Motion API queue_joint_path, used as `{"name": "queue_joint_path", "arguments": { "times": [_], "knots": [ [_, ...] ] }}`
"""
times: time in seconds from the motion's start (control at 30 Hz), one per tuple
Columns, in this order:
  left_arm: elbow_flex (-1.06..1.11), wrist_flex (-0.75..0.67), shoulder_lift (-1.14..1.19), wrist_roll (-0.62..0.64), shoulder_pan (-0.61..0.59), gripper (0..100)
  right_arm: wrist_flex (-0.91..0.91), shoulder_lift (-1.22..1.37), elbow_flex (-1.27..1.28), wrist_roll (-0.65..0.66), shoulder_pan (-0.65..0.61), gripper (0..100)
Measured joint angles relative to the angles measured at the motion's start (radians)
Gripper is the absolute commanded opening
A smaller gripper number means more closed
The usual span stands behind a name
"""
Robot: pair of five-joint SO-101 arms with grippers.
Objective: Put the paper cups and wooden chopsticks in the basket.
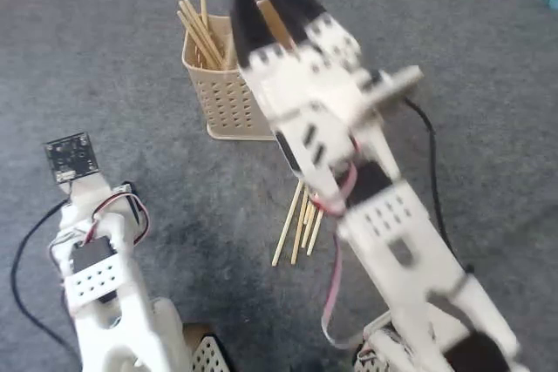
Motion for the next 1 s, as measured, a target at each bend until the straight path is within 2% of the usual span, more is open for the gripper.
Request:
{"name": "queue_joint_path", "arguments": {
  "times": [0.27, 0.37, 0.47, 0.6, 0.77, 1.0],
  "knots": [
    [0.0, 0.0, 0.0, 0.0, 0.012, 17, 0.0, 0.494, -0.482, 0.002, 0.015, 1.3],
    [0.0, 0.0, 0.0, 0.0, 0.012, 17, 0.0, 0.6, -0.534, 0.002, 0.026, 2.2],
    [0.008, -0.014, 0.0, 0.0, 0.012, 17, 0.0, 0.647, -0.542, 0.015, 0.028, 7.6],
    [0.008, -0.017, 0.0, 0.0, 0.012, 17, 0.035, 0.666, -0.543, 0.081, 0.035, 10.1],
    [0.008, -0.017, 0.0, 0.0, 0.012, 17, 0.109, 0.649, -0.497, 0.092, 0.037, 10.1],
    [0.008, -0.017, 0.0, 0.0, 0.012, 17, 0.387, 0.377, -0.262, 0.08, 0.037, 10.1]
  ]
}}
